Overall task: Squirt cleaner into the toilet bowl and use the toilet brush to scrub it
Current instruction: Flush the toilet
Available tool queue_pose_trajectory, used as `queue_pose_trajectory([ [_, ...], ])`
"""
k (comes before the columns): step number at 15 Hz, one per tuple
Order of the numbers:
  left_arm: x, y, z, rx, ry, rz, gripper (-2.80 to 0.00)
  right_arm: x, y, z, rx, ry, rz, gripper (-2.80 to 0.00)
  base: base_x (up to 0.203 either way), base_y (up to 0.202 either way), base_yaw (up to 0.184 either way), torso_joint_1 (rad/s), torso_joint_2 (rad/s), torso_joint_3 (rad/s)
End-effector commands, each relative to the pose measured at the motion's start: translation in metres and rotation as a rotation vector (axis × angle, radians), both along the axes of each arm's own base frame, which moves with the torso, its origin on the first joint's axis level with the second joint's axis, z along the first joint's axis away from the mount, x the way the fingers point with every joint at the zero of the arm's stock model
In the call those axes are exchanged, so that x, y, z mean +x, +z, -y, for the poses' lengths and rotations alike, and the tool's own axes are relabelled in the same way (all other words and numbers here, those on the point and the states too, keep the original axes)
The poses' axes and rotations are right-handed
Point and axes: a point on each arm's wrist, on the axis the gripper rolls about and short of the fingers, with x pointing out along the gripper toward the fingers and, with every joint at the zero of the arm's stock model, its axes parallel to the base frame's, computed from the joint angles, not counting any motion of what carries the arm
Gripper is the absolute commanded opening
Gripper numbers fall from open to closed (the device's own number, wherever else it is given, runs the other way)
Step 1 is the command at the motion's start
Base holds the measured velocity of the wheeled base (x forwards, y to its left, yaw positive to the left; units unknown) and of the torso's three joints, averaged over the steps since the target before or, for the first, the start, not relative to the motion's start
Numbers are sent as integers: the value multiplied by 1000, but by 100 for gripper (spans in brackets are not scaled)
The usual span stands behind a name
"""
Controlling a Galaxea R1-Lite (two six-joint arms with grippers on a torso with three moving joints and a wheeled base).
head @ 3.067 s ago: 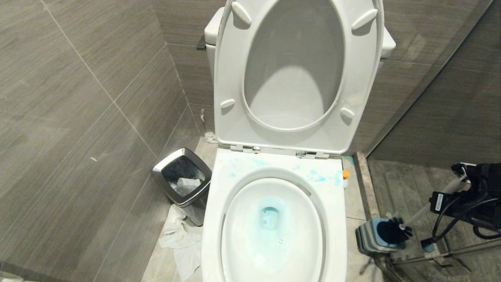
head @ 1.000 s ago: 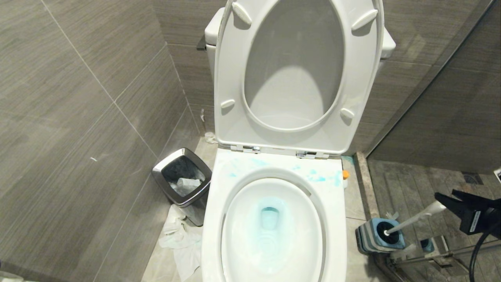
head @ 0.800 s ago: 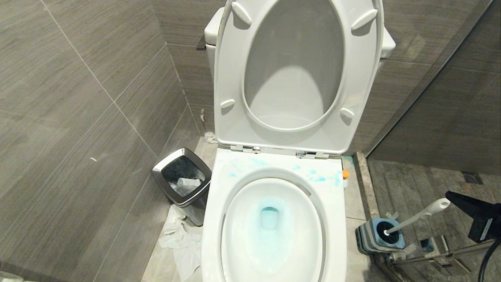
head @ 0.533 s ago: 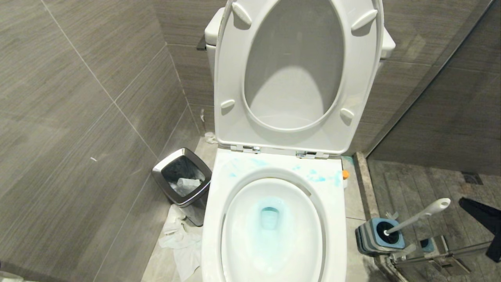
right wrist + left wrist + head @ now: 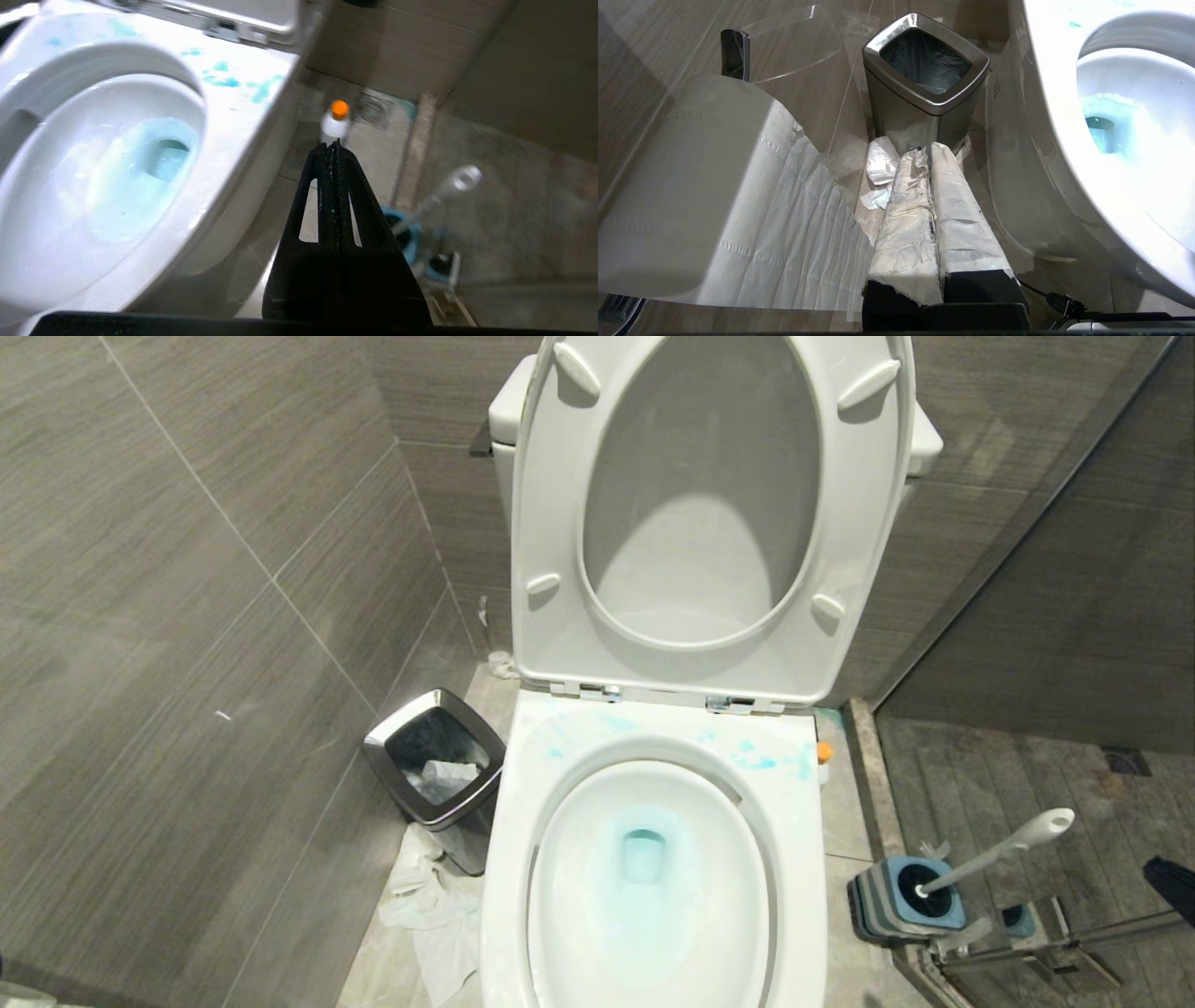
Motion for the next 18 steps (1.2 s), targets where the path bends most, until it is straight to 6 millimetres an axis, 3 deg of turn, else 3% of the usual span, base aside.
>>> queue_pose_trajectory([
  [1, 0, 0, 0, 0, 1, -2, -280, -22, 1, -2, 2, -214, 58, -280, 0, 0, 0, 0, 0, 0],
  [6, 0, 0, 0, 0, 1, -2, -280, -67, -35, -3, -10, -215, 52, -280, 0, 0, 0, 0, 0, 0],
  [10, 0, 0, 0, 0, 1, -2, -280, -89, -66, -4, -15, -152, 22, -280, 0, 0, 0, 0, 0, 0],
  [18, 0, 0, 0, 0, 1, -2, -280, -95, -71, -4, 55, -178, 21, -280, 0, 0, 0, 0, 0, 0],
])
